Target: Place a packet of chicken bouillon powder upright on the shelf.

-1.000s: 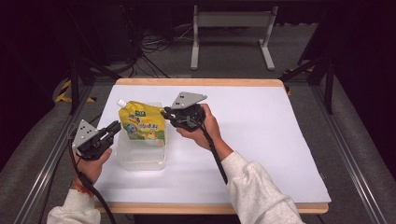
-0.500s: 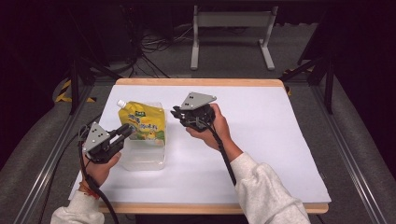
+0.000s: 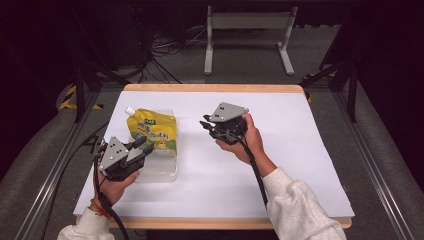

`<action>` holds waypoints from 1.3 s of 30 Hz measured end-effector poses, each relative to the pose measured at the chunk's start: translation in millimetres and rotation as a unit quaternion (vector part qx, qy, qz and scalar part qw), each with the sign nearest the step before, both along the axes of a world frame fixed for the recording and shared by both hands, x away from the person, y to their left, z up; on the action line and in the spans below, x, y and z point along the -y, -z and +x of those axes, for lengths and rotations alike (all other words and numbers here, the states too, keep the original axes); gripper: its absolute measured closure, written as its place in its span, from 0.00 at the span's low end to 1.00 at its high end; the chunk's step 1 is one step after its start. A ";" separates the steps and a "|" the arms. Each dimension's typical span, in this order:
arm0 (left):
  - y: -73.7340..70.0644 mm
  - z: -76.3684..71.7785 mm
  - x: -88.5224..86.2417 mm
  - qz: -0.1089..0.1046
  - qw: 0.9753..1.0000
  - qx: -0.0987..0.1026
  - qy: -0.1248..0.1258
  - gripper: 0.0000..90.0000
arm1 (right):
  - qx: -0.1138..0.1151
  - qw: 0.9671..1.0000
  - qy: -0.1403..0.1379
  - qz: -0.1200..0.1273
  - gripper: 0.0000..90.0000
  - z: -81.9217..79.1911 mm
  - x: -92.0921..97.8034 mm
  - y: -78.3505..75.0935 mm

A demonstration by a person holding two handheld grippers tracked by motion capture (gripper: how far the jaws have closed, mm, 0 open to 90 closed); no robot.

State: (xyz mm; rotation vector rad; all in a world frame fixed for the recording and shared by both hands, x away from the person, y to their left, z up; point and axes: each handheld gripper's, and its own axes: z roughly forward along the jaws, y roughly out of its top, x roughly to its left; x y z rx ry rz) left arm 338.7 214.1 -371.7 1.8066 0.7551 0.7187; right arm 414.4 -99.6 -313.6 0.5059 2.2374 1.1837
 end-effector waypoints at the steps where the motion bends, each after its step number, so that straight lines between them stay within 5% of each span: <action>1: -0.1 -0.9 2.1 0.001 1.000 -0.002 0.002 0.68 | 0.000 1.000 0.002 -0.001 0.84 -0.8 3.4 0.3; 18: -0.1 -12.3 27.2 0.019 0.999 -0.008 0.037 0.46 | -0.001 0.999 0.022 -0.026 0.75 -9.6 34.9 7.7; 39: 3.2 -28.8 62.1 0.046 0.994 -0.024 0.098 0.24 | -0.010 0.998 0.039 -0.039 0.64 -21.3 72.9 15.2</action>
